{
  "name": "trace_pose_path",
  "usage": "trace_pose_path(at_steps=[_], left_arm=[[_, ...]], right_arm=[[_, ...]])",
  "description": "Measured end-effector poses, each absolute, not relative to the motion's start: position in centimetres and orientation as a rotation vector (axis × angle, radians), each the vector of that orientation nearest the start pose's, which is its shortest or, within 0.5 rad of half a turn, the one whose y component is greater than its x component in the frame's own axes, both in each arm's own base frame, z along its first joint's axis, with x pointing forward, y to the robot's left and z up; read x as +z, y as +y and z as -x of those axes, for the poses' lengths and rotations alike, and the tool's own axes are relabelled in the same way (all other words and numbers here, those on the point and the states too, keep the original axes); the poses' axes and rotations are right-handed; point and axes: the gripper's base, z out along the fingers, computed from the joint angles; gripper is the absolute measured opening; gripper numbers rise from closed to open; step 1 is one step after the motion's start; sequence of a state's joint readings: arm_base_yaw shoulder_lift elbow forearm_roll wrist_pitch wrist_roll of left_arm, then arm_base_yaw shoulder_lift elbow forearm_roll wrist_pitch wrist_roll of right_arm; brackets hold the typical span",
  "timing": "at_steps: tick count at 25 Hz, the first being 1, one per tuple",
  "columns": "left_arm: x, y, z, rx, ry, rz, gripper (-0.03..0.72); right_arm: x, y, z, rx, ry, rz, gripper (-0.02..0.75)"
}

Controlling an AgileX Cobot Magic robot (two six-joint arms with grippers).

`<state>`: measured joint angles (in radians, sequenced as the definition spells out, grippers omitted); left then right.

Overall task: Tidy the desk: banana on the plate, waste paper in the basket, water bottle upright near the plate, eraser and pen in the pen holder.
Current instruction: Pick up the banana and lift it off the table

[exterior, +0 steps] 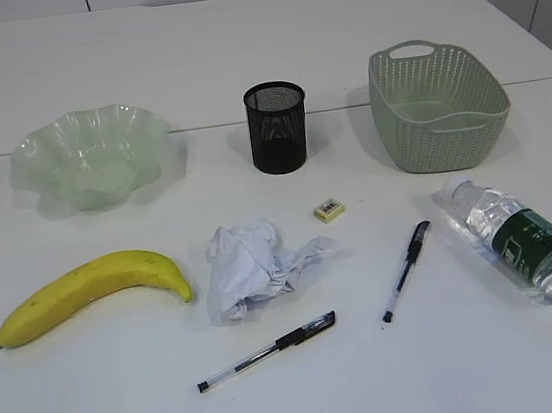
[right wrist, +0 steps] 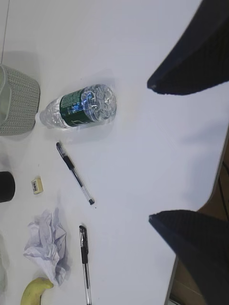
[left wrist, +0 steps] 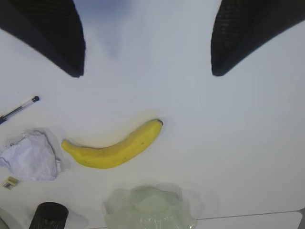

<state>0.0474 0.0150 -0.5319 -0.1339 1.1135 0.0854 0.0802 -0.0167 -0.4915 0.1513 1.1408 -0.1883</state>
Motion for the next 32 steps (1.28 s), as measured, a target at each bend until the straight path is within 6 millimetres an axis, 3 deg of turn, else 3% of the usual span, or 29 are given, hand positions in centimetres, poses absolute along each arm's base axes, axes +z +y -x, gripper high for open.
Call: trace_pose_path(at_steps=[32], left_arm=[[28.25,-1.13,0.84,-0.08,2.073,-0.051,0.58]], right_arm=[[26.92,1.16,1.15,0.118,2.087,0.297,0.555]])
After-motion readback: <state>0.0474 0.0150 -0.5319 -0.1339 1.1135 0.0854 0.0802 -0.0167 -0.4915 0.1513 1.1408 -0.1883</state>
